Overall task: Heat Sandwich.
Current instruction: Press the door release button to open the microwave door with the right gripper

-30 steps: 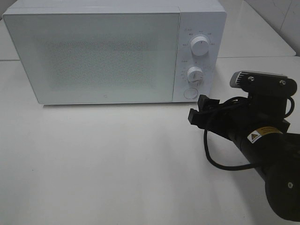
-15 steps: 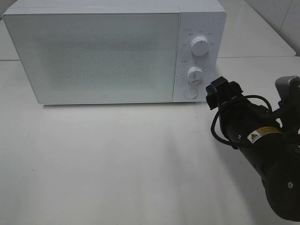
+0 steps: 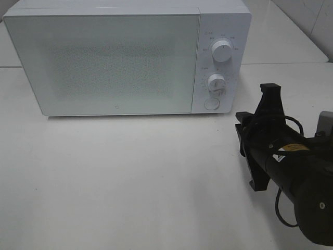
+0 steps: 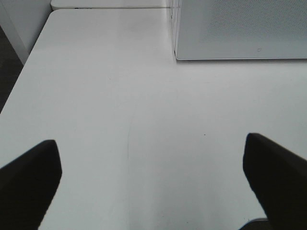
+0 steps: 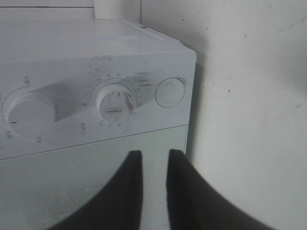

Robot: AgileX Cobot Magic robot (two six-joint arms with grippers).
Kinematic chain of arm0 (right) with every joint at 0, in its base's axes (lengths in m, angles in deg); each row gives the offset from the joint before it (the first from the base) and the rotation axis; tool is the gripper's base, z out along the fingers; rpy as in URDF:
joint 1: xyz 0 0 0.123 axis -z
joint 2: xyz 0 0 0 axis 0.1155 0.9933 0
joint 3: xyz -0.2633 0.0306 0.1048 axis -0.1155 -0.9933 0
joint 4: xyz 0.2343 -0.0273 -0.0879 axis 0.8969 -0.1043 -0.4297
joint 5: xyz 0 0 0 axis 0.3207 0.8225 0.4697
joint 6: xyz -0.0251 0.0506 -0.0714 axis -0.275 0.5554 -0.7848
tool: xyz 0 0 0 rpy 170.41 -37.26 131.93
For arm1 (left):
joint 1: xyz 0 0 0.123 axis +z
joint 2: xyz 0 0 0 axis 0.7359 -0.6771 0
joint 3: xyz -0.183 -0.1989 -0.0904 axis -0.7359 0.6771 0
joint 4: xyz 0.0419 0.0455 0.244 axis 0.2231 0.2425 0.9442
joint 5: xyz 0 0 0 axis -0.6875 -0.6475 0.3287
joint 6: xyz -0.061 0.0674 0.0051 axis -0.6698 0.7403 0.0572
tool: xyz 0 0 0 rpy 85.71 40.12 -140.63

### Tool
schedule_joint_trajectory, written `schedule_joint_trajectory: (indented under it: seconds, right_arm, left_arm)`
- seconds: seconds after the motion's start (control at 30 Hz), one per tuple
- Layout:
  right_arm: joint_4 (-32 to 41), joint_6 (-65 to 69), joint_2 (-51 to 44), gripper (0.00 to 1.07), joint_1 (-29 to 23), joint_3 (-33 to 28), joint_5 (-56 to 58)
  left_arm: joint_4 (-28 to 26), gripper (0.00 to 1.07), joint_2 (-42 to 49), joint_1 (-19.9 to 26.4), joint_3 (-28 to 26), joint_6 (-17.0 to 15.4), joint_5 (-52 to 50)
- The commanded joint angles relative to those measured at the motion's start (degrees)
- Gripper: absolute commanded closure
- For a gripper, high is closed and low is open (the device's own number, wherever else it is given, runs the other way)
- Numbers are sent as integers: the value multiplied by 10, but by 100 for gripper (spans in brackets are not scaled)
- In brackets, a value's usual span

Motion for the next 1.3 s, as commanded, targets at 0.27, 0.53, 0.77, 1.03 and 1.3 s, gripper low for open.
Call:
schedule_joint_trajectory:
  seconds: [0.27,0.53,0.77,1.03,1.3]
  right_arm:
    - [-5,1,2,107,-1,3,23]
    - [-8,-3,17,107,5,12,25]
    - [-87,8,47,107,61,52,54]
    - [-145,36,88,107,115,109,79]
    - [-189,61,127,107,154,150,85]
  left_arm:
    - [-2,9,9,1,1,-1,-9]
    - [-2,9,9,1,1,-1,-9]
    - [-2,9,9,1,1,-1,-9]
    - [-2,9,9,1,1,-1,-9]
    - [-2,9,9,1,1,-1,-9]
